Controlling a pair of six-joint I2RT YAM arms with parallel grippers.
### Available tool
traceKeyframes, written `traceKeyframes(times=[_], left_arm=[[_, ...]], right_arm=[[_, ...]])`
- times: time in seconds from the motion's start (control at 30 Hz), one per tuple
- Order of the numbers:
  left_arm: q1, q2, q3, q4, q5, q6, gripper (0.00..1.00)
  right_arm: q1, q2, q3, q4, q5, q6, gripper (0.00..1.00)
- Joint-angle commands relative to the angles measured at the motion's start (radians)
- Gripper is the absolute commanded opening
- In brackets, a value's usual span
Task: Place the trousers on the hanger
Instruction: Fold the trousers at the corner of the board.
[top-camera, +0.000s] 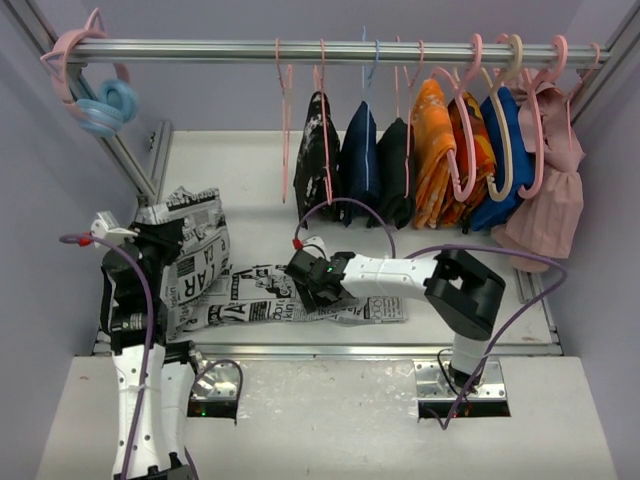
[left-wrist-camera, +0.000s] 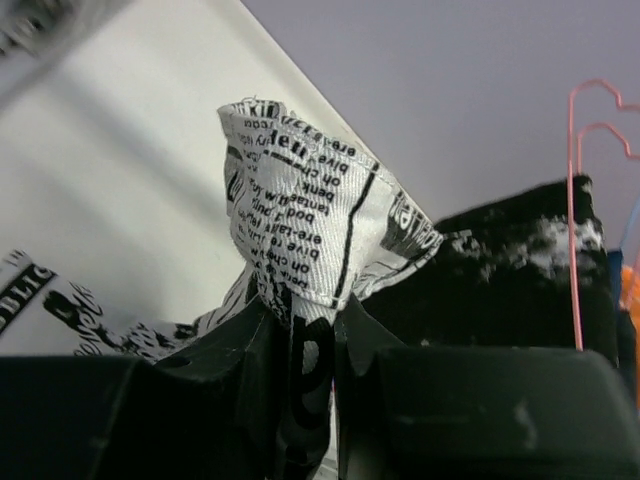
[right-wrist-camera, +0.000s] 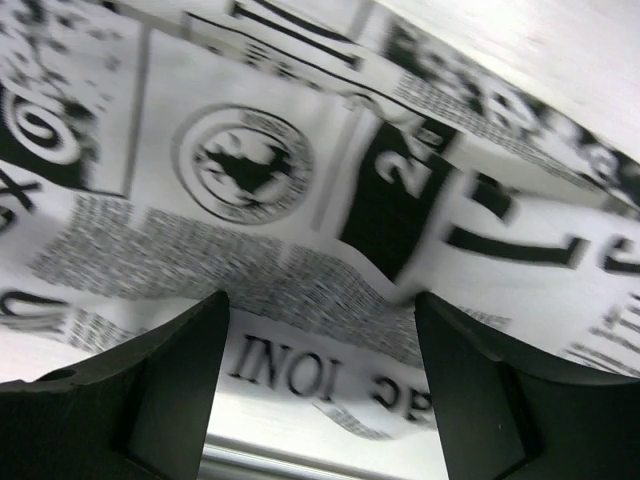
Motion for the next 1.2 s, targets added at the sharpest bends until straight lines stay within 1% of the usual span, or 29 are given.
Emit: traceKeyframes(times=[0.0,0.03,0.1,0.17,0.23,0.33,0.4,0.43,0.5,0.53,0.6,0.67,0.73,0.77,0.83,0.97,1.0,1.1,1.17], left_arm=[[-0.005,0.125,0.231,0.056,-0.125,0.095,0.0],[-0.005,0.128,0.252,0.065,-0.125,0.096,0.0],[-0.006,0.135,0.275,0.125,-0.098,0.103,0.0],[-0.006,0.133,0.291,0.152,-0.085,0.104,0.0],[-0.006,0.139,0.302,0.157,-0.092,0.115,0.0],[-0.005,0.153,0.32,0.158,-0.117,0.153,0.0],[-0.005,0.162,0.332,0.171,-0.108,0.197,0.0],[-0.005,0.163,0.332,0.183,-0.083,0.203,0.0],[-0.008,0.15,0.307,0.233,0.019,0.191,0.0],[-0.008,0.144,0.302,0.234,0.03,0.177,0.0],[-0.006,0.124,0.252,0.245,0.052,0.13,0.0],[-0.006,0.117,0.183,0.227,0.011,0.097,0.0],[-0.006,0.121,0.137,0.229,-0.012,0.077,0.0],[-0.008,0.123,0.111,0.267,0.011,0.056,0.0],[-0.02,0.11,0.028,0.343,0.037,0.024,0.0],[-0.036,0.073,-0.034,0.392,0.033,-0.019,0.0],[-0.038,0.07,-0.039,0.395,0.038,-0.023,0.0],[-0.053,0.054,-0.074,0.414,0.034,-0.035,0.0],[-0.064,0.038,-0.103,0.435,0.014,-0.033,0.0]], right_arm=[[0.028,0.082,0.068,0.059,-0.093,0.02,0.75],[0.028,0.094,0.069,0.078,-0.096,0.021,0.75],[0.033,0.132,0.106,0.128,-0.164,0.023,0.75],[0.041,0.18,0.157,0.134,-0.193,0.026,0.75],[0.053,0.248,0.251,0.124,-0.204,0.026,0.75],[0.066,0.304,0.336,0.108,-0.215,0.038,0.75],[0.073,0.337,0.394,0.111,-0.238,0.046,0.76],[0.073,0.346,0.403,0.117,-0.244,0.047,0.76],[0.072,0.359,0.422,0.134,-0.247,0.034,0.77],[0.071,0.358,0.426,0.134,-0.248,0.031,0.78],[0.071,0.34,0.422,0.132,-0.262,-0.003,0.84],[0.071,0.292,0.394,0.162,-0.299,-0.06,0.88],[0.07,0.259,0.361,0.143,-0.277,-0.066,0.88],[0.071,0.235,0.333,0.145,-0.24,-0.069,0.88],[0.064,0.161,0.248,0.18,-0.236,-0.078,0.88],[0.049,0.004,0.079,0.259,-0.278,-0.089,0.89],[0.05,-0.018,0.058,0.271,-0.28,-0.093,0.89],[0.051,-0.134,-0.051,0.296,-0.281,-0.095,0.91],[0.05,-0.242,-0.108,0.3,-0.284,-0.092,0.93]])
